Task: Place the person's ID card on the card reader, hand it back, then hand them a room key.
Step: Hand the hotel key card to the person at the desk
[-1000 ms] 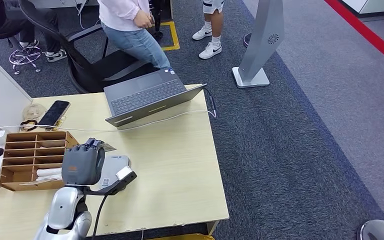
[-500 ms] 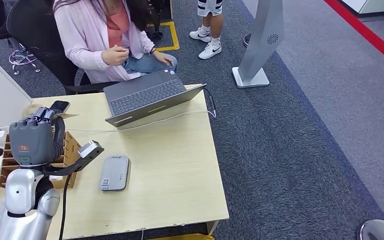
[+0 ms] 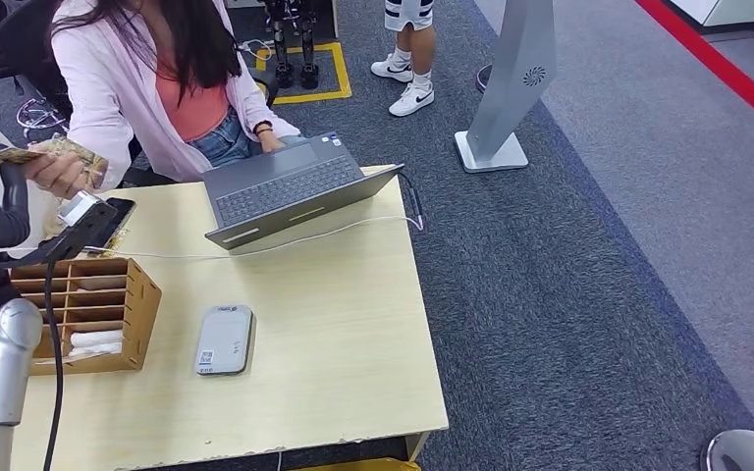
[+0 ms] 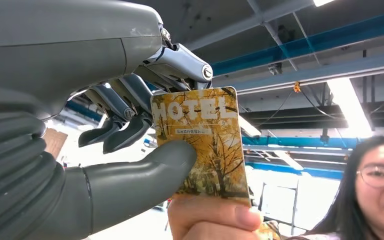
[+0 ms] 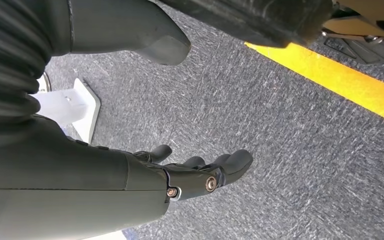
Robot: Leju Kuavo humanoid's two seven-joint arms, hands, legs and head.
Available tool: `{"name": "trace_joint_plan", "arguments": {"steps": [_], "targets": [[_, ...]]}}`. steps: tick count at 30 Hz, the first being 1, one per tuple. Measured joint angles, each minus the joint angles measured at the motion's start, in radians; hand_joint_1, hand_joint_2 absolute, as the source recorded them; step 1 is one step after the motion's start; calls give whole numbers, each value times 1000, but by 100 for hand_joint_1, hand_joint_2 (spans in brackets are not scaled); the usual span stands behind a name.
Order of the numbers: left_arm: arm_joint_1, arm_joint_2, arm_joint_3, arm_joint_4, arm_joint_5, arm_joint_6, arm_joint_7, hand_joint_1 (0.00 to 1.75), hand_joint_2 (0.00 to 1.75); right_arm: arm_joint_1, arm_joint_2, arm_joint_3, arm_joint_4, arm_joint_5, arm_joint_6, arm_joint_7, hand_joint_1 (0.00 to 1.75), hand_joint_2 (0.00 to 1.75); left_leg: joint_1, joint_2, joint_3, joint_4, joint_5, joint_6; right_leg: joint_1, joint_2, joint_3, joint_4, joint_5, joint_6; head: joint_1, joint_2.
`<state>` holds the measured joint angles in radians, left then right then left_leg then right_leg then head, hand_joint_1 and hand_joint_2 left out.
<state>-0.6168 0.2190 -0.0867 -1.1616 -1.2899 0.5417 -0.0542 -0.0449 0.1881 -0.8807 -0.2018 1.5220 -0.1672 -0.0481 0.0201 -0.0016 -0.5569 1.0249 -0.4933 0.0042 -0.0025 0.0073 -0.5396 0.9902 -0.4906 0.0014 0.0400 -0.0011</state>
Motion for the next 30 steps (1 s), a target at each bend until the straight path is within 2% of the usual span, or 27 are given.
{"name": "trace_joint_plan", "arguments": {"steps": [15, 19, 23, 25, 27, 30], "targets": [[-38, 8, 10, 82, -12, -18, 16, 175, 175, -1, 0, 5, 0, 0, 2, 0, 0, 175, 0, 0, -3, 0, 0, 0, 0, 0, -4, 0, 0, 0, 0, 0], [-60, 10, 10, 113, -13, -30, 18, 0, 175, -1, 0, 7, 0, 0, 4, 3, 0, 175, 0, 0, -3, 0, 0, 0, 0, 1, -4, 0, 0, 0, 0, 0], [-62, 7, 10, 128, 0, -25, 12, 0, 175, -1, 0, 8, 0, -1, 4, 8, 0, 175, 0, 0, -3, 0, 0, 0, 0, 1, -4, 0, 0, 0, 0, 0], [-44, 1, 10, 121, 24, -6, -17, 0, 175, -1, 0, 8, 0, -1, 4, 11, 0, 175, 0, 1, -3, 0, 0, 0, 0, 1, -4, 0, 0, 0, 0, 0], [12, -11, 10, 73, 41, 23, -47, 0, 175, -1, 0, 8, 0, -2, 3, 16, 0, 175, -1, 2, -3, 0, 0, 0, -1, 2, -4, 0, 0, 0, -1, 0], [158, -40, 1, -70, 13, 48, -45, 0, 175, 0, 0, 6, 0, -4, -1, 24, 0, 175, -2, 3, -3, 0, -1, 0, -1, 4, -4, 0, 0, 0, -2, 0]]}}
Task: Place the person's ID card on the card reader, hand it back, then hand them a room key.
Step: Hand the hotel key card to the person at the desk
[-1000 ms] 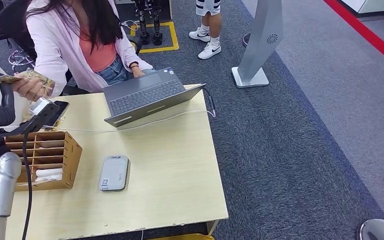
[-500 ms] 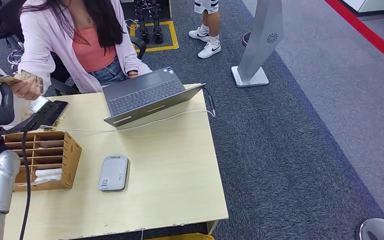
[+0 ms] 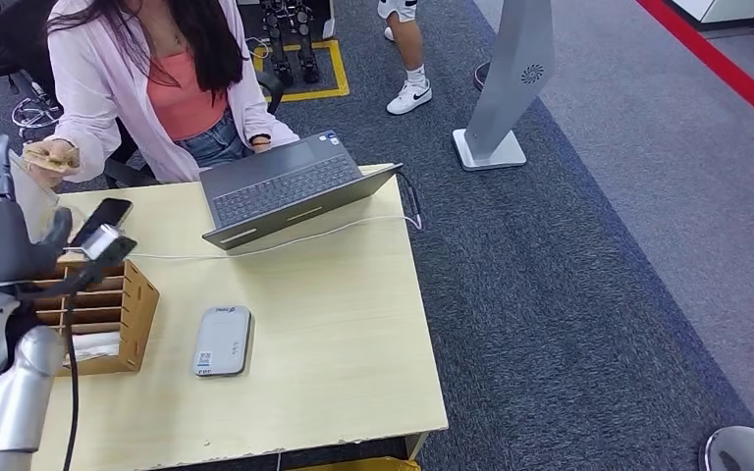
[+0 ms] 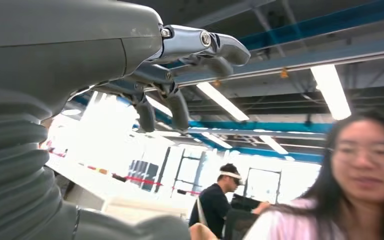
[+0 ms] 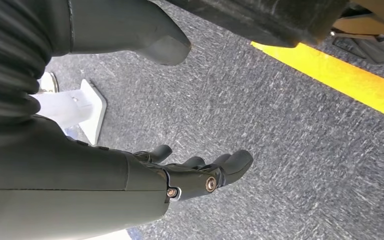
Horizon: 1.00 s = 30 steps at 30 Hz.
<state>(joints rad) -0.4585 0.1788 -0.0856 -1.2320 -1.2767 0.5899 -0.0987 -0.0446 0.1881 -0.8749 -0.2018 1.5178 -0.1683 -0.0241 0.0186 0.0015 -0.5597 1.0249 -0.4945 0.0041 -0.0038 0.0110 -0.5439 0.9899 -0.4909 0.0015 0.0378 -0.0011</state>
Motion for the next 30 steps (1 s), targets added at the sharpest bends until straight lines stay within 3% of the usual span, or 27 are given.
{"name": "trace_joint_plan", "arguments": {"steps": [6, 11, 17, 20, 24, 30], "targets": [[245, -30, -60, -252, -50, 30, 11, 0, 175, 5, 0, -12, 0, -3, -11, 10, 0, 175, 0, 1, -1, 0, -1, 0, 0, 1, -1, -1, 0, 0, 1, 0], [372, -36, -80, -364, -56, 48, 15, 0, 175, 7, 1, -24, 0, -13, -17, 18, 0, 175, 0, 1, 0, 0, -1, 0, 0, 0, 0, 0, 0, 0, 1, 0], [584, -25, -81, -472, -75, 49, 9, 0, 175, 16, 5, -54, 0, -37, -30, 22, 0, 175, 0, 0, -1, 0, -1, -1, 0, 0, -1, 0, -2, 0, -1, 0], [646, -18, -81, -502, -86, 17, 30, 0, 175, 16, 6, -65, 0, -42, -33, 23, 0, 175, 0, -1, -1, -1, -2, -1, 0, -1, -1, 0, -2, 0, -1, 0], [719, 0, -78, -517, -87, -98, 97, 0, 175, 17, 9, -79, 0, -42, -35, 31, 0, 175, 0, -1, -1, -1, -2, -1, 0, -1, -1, 0, -2, 0, -1, 0], [731, 11, -30, -477, -101, -162, 141, 0, 175, 16, 12, -85, 0, -29, -39, 35, 0, 175, 0, -1, -1, -1, -1, -1, 0, -2, -1, 1, -2, 0, -1, 0]]}}
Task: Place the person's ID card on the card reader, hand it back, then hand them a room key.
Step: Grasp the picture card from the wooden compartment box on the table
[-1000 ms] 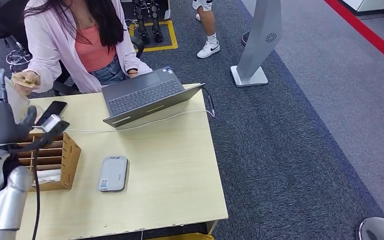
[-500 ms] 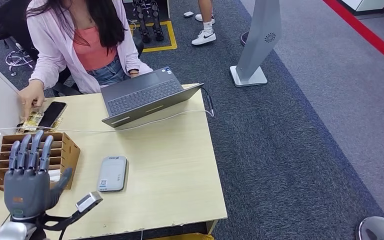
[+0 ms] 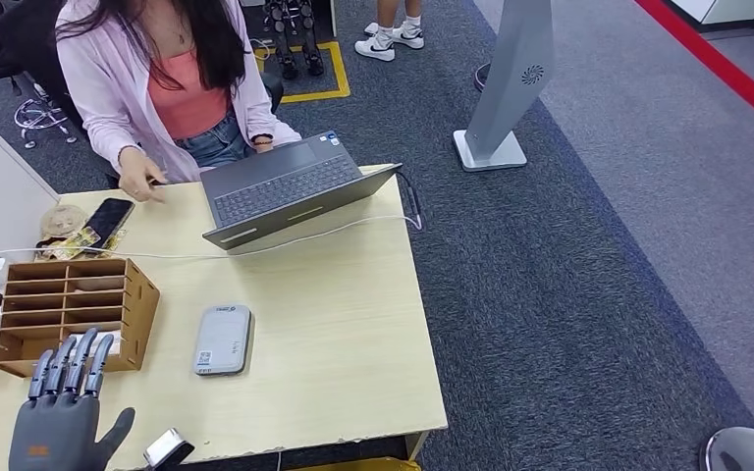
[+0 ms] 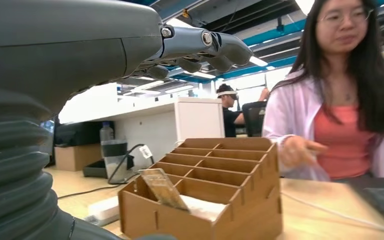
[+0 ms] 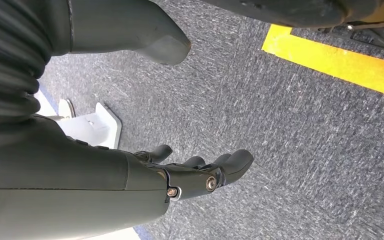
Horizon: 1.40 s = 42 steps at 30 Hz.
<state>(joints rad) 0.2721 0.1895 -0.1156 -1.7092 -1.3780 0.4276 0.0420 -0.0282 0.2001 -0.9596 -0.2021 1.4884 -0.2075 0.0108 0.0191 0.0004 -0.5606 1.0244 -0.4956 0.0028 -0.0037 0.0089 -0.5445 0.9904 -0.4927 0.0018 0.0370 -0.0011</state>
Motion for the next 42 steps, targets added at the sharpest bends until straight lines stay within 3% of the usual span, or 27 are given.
{"name": "trace_joint_plan", "arguments": {"steps": [27, 42], "targets": [[-212, -13, 168, 242, 69, -52, -5, 0, 175, -7, 2, -12, 0, 26, 12, -3, 0, 175, 0, 0, 0, 0, 0, 0, 0, 0, 0, 0, 0, 0, 0, 0], [-245, -9, 209, 336, 75, -54, -7, 0, 175, -8, 1, -12, 0, 26, 17, -3, 0, 175, 0, 0, 0, 0, 0, 0, 0, 0, 0, 0, 0, 0, 0, 0]]}}
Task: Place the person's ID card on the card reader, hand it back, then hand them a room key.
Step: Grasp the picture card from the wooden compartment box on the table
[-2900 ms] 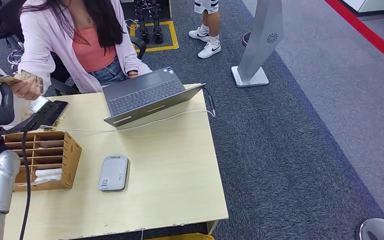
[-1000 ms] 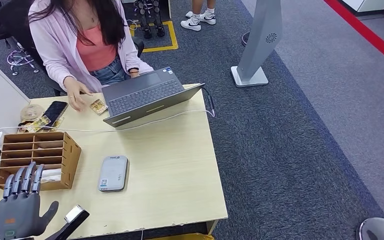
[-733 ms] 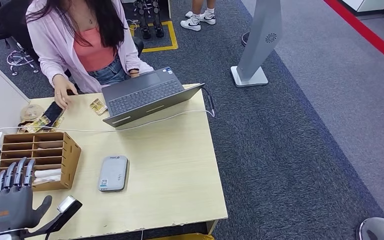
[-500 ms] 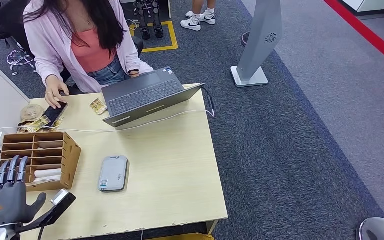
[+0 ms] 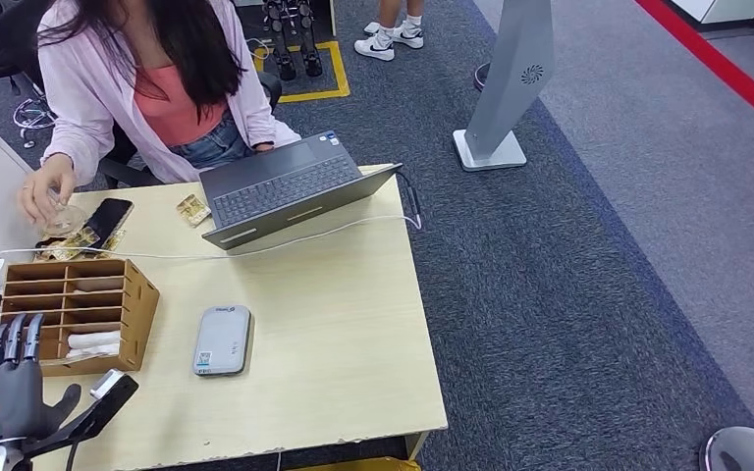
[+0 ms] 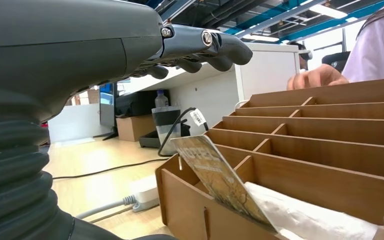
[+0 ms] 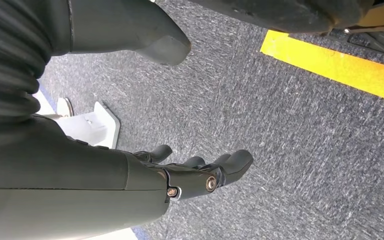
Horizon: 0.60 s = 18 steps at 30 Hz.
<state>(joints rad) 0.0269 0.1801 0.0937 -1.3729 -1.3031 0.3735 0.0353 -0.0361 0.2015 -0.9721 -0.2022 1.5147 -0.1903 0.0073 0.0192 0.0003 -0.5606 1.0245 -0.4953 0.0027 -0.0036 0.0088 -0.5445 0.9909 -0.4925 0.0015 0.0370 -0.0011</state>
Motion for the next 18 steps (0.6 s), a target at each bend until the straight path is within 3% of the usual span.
{"name": "trace_joint_plan", "arguments": {"steps": [7, 11, 18], "targets": [[0, -1, 0, 6, -1, 0, -3, 0, 175, -1, 0, 0, 0, 1, 8, 0, 0, 175, 0, 0, 0, 0, 0, 0, 0, 0, 0, 0, 0, 0, 0, 0], [0, -1, 0, 7, -2, 1, -5, 175, 175, -2, 0, 0, 0, 1, 9, 0, 0, 175, 0, 0, 0, 0, 0, 0, 0, 0, 0, 0, 0, 0, 0, 0], [-1, -2, 0, 11, -1, 6, -23, 175, 175, -4, 0, 0, 0, 2, 12, 1, 0, 175, 0, 0, 0, 0, 0, 0, 0, 0, 0, 0, 0, 0, 0, 0]]}}
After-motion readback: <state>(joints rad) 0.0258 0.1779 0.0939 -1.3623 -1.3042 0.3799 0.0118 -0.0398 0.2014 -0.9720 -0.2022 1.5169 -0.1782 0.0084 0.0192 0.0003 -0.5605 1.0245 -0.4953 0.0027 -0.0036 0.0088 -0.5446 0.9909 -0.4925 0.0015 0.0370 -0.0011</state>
